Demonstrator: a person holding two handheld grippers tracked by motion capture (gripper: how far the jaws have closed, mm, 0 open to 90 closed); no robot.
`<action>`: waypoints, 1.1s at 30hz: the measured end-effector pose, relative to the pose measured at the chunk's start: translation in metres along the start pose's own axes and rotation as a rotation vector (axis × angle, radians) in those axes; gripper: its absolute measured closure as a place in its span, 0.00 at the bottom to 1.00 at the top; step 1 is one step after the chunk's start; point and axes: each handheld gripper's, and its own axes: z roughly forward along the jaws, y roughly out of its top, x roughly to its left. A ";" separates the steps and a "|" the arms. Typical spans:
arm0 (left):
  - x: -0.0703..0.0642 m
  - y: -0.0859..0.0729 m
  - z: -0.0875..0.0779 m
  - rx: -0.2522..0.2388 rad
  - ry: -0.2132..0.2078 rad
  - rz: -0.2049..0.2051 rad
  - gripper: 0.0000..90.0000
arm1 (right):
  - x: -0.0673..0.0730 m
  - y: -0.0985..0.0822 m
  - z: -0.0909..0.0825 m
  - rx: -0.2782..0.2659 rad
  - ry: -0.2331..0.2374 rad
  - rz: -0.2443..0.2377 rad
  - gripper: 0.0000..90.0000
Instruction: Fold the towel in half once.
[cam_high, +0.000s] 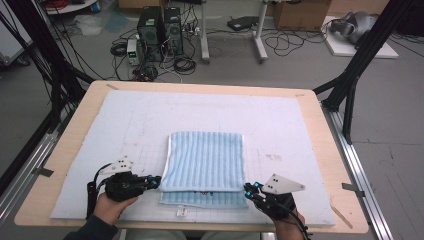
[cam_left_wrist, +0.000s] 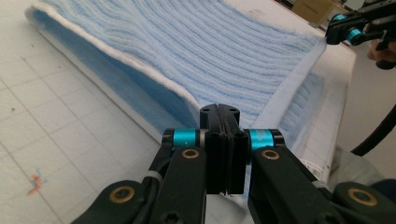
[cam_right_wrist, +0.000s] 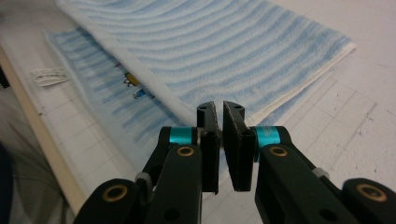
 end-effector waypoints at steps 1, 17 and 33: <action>-0.001 -0.001 -0.001 0.006 -0.006 0.005 0.99 | 0.002 0.000 -0.002 0.000 0.003 -0.008 0.95; 0.003 0.005 0.002 -0.040 0.077 0.025 0.59 | -0.002 -0.014 -0.004 0.027 -0.032 0.061 0.69; 0.010 0.016 0.021 -0.037 0.088 0.058 0.57 | -0.013 -0.006 0.028 0.080 -0.030 0.064 0.68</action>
